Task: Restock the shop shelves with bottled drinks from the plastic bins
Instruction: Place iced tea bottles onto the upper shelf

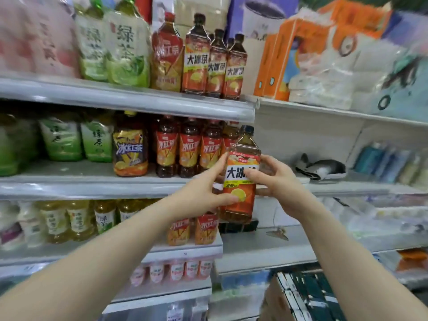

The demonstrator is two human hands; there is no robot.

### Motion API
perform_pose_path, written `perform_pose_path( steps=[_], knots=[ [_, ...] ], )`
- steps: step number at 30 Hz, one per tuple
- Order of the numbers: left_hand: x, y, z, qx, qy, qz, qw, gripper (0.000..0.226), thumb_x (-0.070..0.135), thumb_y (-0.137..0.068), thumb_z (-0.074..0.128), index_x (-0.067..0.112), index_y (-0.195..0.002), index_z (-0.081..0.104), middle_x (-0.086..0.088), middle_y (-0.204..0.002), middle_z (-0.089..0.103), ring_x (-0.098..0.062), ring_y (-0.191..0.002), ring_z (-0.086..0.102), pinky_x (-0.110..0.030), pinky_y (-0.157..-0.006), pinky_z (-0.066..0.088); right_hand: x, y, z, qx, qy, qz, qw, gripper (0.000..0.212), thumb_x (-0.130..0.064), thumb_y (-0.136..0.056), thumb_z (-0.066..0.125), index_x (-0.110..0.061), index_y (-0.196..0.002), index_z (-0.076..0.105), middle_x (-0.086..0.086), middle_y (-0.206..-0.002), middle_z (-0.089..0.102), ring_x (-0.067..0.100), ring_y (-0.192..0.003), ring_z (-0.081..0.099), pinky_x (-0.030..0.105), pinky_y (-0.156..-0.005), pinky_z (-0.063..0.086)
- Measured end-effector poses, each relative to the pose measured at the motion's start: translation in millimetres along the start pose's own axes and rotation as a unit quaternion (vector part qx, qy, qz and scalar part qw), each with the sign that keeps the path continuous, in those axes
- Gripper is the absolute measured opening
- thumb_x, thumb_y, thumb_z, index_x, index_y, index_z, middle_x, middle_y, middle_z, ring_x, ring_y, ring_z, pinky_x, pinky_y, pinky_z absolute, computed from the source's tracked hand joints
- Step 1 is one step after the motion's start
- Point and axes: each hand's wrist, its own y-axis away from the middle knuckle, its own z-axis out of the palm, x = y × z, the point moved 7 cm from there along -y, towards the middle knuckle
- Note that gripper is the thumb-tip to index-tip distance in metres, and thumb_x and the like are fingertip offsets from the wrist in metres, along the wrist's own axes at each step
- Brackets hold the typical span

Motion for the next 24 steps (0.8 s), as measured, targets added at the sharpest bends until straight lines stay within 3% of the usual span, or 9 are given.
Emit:
perform_pose_path(
  steps=[4, 6, 9, 15, 19, 22, 24],
  knots=[
    [26.2, -35.1, -36.2, 0.018, -0.018, 0.027, 0.999, 0.097, 0.032, -0.087, 0.072, 0.056, -0.15, 0.002, 0.012, -0.133, 0.055, -0.009, -0.117, 0.059, -0.038, -0.089, 0.058, -43.5, -38.9, -6.1, -0.005, 0.007, -0.044, 0.999, 0.054, -0.021, -0.085, 0.076, -0.017, -0.133, 0.052, 0.008, -0.112, 0.075, 0.023, -0.097, 0.075, 0.035, -0.076, 0.062],
    [40.5, -52.9, -56.1, 0.045, -0.047, 0.037, 0.997, 0.097, 0.035, -0.087, 0.073, 0.056, -0.15, 0.003, 0.016, -0.126, 0.059, -0.004, -0.112, 0.061, -0.036, -0.091, 0.057, -65.7, -60.9, -10.9, -0.001, 0.002, -0.071, 0.997, 0.049, -0.017, -0.086, 0.075, -0.017, -0.131, 0.055, 0.008, -0.112, 0.075, 0.023, -0.096, 0.075, 0.032, -0.072, 0.062],
    [66.6, -76.5, -84.4, 0.094, -0.096, 0.056, 0.989, 0.098, 0.036, -0.086, 0.073, 0.051, -0.151, 0.001, 0.022, -0.124, 0.056, 0.002, -0.11, 0.058, -0.027, -0.094, 0.053, -99.7, -93.1, -18.2, 0.006, -0.003, -0.112, 0.994, 0.044, -0.013, -0.087, 0.075, -0.018, -0.127, 0.058, 0.005, -0.11, 0.076, 0.02, -0.095, 0.075, 0.031, -0.07, 0.062],
    [103.6, -124.1, -132.0, 0.2, -0.182, 0.091, 0.958, 0.09, 0.031, -0.087, 0.073, 0.039, -0.155, 0.014, 0.014, -0.115, 0.055, -0.007, -0.108, 0.058, -0.026, -0.094, 0.05, -150.9, -156.0, -32.1, 0.024, 0.0, -0.157, 0.987, 0.052, -0.015, -0.086, 0.078, -0.013, -0.132, 0.054, 0.009, -0.107, 0.074, 0.02, -0.085, 0.076, 0.031, -0.067, 0.061],
    [106.7, -153.0, -158.0, 0.255, -0.201, 0.098, 0.941, 0.083, 0.022, -0.087, 0.074, 0.037, -0.153, 0.025, 0.011, -0.117, 0.06, -0.004, -0.1, 0.061, -0.018, -0.087, 0.05, -171.4, -193.5, -35.4, 0.022, -0.014, -0.185, 0.982, 0.051, -0.011, -0.086, 0.077, -0.013, -0.132, 0.054, 0.012, -0.107, 0.072, 0.019, -0.08, 0.076, 0.029, -0.064, 0.06],
    [101.4, -168.3, -173.9, 0.284, -0.182, 0.115, 0.934, 0.075, 0.014, -0.087, 0.072, 0.035, -0.149, 0.037, 0.009, -0.124, 0.061, -0.008, -0.104, 0.063, -0.032, -0.094, 0.054, -182.9, -221.7, -36.0, 0.021, -0.012, -0.199, 0.98, 0.05, -0.011, -0.087, 0.076, -0.015, -0.132, 0.054, 0.014, -0.111, 0.071, 0.019, -0.085, 0.075, 0.029, -0.065, 0.061],
    [94.0, -174.3, -180.0, 0.288, -0.178, 0.108, 0.935, 0.071, 0.01, -0.088, 0.07, 0.031, -0.149, 0.04, 0.01, -0.127, 0.058, -0.005, -0.104, 0.062, -0.029, -0.096, 0.052, -187.5, -237.3, -35.4, 0.019, -0.012, -0.205, 0.979, 0.053, -0.013, -0.087, 0.077, -0.018, -0.133, 0.053, 0.012, -0.111, 0.071, 0.018, -0.087, 0.074, 0.028, -0.065, 0.061]
  ],
)
